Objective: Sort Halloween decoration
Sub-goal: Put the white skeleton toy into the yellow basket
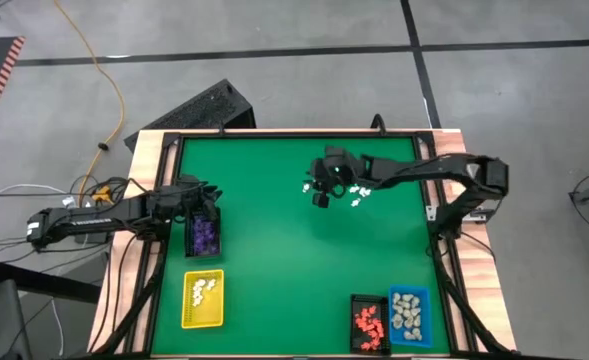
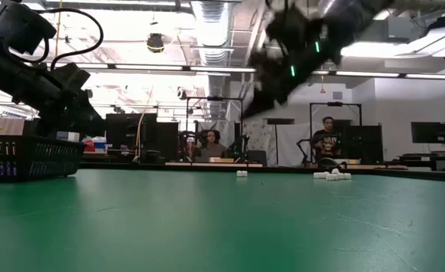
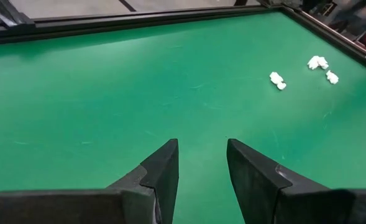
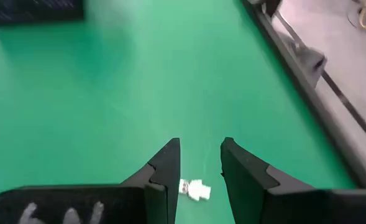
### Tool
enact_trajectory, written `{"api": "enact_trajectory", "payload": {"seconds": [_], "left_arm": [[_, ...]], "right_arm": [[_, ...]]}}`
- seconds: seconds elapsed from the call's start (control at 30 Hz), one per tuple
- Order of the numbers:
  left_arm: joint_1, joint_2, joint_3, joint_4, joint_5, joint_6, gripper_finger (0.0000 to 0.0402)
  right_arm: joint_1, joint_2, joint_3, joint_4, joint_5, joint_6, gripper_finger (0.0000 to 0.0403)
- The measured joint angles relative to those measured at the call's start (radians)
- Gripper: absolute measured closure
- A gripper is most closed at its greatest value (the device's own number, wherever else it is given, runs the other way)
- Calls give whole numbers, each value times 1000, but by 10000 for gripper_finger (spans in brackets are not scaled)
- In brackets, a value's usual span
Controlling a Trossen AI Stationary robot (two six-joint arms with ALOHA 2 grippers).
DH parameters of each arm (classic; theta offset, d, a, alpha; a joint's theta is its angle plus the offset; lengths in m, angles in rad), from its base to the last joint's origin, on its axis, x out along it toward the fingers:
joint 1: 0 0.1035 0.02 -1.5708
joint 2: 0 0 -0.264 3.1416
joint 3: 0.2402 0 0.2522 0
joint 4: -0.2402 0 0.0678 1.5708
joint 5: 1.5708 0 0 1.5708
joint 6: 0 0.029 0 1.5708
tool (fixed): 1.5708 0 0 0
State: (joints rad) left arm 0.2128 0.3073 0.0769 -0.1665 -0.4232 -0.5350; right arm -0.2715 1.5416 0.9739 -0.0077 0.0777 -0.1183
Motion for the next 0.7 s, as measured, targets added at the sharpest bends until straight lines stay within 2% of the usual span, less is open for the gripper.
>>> {"api": "enact_trajectory", "payload": {"seconds": [0.1, 0.2, 0.3, 0.43, 0.6, 0.7], "left_arm": [[0, 0, 0, 0, 0, 0, 276], [0, 0, 0, 0, 0, -1, 276], [0, 0, 0, 0, -1, -1, 276], [0, 0, 0, 0, -2, 0, 276], [0, 2, 0, 0, -4, 0, 276], [0, 1, 0, 0, -3, -1, 276]], "right_arm": [[-17, 41, -143, 249, 1, 19, 275], [-30, 102, -221, 504, 0, 42, 274], [-37, 195, -247, 617, -1, 72, 264], [-24, 291, -225, 720, -1, 88, 219], [-22, 394, -189, 701, 0, 167, 138], [-29, 421, -185, 701, 28, 227, 108]]}}
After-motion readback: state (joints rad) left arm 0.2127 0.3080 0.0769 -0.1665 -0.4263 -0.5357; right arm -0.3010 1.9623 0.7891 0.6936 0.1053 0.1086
